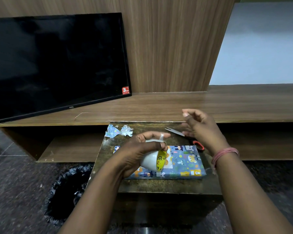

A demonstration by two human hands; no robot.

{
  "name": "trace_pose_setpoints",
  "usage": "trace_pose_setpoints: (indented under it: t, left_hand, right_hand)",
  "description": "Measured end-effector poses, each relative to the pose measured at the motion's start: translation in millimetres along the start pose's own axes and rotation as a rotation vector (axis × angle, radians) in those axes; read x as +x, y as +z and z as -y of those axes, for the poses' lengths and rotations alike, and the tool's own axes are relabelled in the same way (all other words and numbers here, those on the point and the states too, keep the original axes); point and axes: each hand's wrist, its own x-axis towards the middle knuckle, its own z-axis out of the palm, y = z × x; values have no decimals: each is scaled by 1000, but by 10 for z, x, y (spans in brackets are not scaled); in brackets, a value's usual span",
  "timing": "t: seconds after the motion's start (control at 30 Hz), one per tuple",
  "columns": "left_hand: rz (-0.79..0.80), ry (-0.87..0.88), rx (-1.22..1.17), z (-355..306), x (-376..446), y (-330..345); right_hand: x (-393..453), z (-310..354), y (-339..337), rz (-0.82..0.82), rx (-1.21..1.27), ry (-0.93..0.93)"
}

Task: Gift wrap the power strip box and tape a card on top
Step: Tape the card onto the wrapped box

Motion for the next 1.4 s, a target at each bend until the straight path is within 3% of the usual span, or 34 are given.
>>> trace_pose_setpoints:
  t: [0.1, 0.2, 0.33, 0.47, 0.73, 0.9, 1.03, 1.23, 1.4]
  left_hand:
    - [-5, -7, -27, 6, 5, 16]
    - [8, -24, -48, 14, 15, 34]
    - [29, -49, 33, 33, 28, 25]
    - [20, -33, 83, 32, 39, 30]
    - [59, 0, 86, 9, -1, 22]
    - [70, 54, 97, -8, -29, 26]
    - [50, 116, 254, -3, -27, 31]
    - [32, 141, 319, 20, -18, -59]
    - [30, 94, 193, -115, 46, -262]
  right_hand:
    - [132, -264, -267, -131, -355, 40]
    - [282, -695, -466, -94, -677, 229]
    - [567, -1229, -590, -50, -696, 304]
    - [422, -966, -441, -47, -868, 214]
    - [358, -708, -374, -82, -1011, 283]
    - [335, -564, -323, -159, -913, 305]
    - [280, -464, -285, -157, -703, 277]
    - [-20, -68, -178, 140, -3, 320]
    - [-194, 50, -257, 533, 41, 430]
